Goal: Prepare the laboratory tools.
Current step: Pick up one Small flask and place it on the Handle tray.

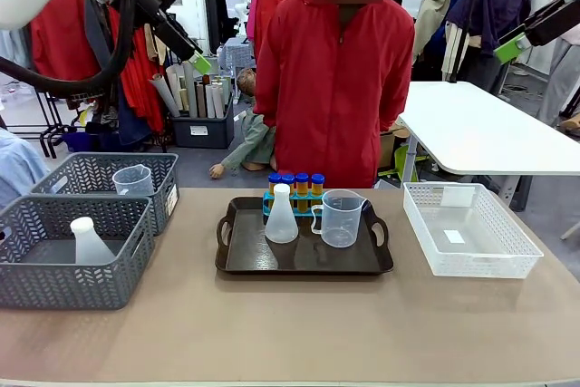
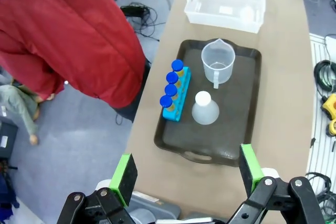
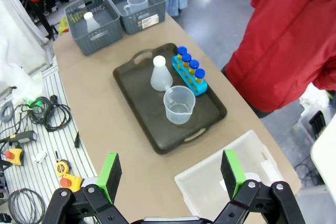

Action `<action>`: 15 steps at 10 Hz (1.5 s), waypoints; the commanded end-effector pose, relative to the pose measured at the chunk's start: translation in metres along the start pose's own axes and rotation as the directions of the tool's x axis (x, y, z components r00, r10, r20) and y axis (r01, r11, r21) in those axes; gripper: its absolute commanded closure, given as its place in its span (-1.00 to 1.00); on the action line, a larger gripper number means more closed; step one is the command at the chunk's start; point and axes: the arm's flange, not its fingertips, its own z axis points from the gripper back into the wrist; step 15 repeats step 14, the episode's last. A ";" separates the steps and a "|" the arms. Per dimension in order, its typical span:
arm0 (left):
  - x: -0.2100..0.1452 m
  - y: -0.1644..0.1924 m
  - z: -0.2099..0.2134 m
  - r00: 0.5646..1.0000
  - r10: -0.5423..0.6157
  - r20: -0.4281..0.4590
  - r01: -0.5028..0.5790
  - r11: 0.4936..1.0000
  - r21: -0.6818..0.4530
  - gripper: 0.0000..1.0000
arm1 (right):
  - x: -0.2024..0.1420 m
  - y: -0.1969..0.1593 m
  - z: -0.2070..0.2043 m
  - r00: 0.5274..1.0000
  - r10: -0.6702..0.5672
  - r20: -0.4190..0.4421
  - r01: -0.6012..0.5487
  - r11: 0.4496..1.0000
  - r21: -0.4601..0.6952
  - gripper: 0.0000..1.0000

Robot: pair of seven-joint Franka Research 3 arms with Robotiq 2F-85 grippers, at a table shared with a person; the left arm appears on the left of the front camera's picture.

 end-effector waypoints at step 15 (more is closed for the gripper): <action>-0.001 0.002 -0.001 1.000 0.010 0.000 -0.010 1.000 -0.015 -1.00 | 0.001 0.001 0.001 1.000 0.007 0.014 -0.007 1.000 0.009 -1.00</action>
